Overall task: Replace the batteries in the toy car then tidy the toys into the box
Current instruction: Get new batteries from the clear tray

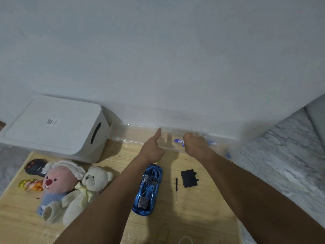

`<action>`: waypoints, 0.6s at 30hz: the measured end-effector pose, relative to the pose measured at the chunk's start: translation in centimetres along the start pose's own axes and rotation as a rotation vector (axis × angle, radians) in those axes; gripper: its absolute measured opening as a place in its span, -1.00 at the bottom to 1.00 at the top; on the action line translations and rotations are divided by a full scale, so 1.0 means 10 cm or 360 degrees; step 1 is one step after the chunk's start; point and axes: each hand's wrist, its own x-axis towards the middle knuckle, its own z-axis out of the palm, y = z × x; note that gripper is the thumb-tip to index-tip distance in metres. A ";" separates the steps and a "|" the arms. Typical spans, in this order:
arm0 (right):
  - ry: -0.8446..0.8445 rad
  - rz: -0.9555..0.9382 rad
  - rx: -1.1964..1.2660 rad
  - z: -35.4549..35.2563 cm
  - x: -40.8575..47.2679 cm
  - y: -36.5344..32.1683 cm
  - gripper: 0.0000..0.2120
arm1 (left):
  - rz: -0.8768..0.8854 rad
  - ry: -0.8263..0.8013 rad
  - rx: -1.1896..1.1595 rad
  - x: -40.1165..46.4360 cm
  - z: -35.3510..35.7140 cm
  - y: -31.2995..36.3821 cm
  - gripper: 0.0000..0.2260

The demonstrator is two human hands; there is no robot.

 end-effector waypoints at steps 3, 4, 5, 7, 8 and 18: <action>0.0036 -0.0083 -0.0153 -0.03 -0.01 -0.01 -0.71 | -0.0002 -0.0004 0.0027 0.02 0.00 0.02 -0.23; 0.0062 -0.0120 -0.0202 -0.04 -0.02 -0.02 -0.71 | 0.0000 -0.0005 0.0032 0.02 0.00 0.02 -0.24; 0.0092 -0.0149 -0.0240 -0.05 -0.02 -0.02 -0.70 | 0.0000 -0.0007 0.0035 0.02 0.00 0.02 -0.24; 0.0116 -0.0172 -0.0293 -0.09 -0.02 -0.04 -0.70 | 0.0001 -0.0012 0.0042 0.02 0.00 0.01 -0.24; 0.0103 -0.0170 -0.0298 -0.10 -0.02 -0.04 -0.70 | 0.0001 -0.0016 0.0043 0.02 0.00 0.01 -0.23; 0.0093 -0.0229 0.0158 -0.11 0.08 -0.25 -0.65 | -0.0057 -0.0026 -0.0133 0.01 -0.01 -0.01 -0.24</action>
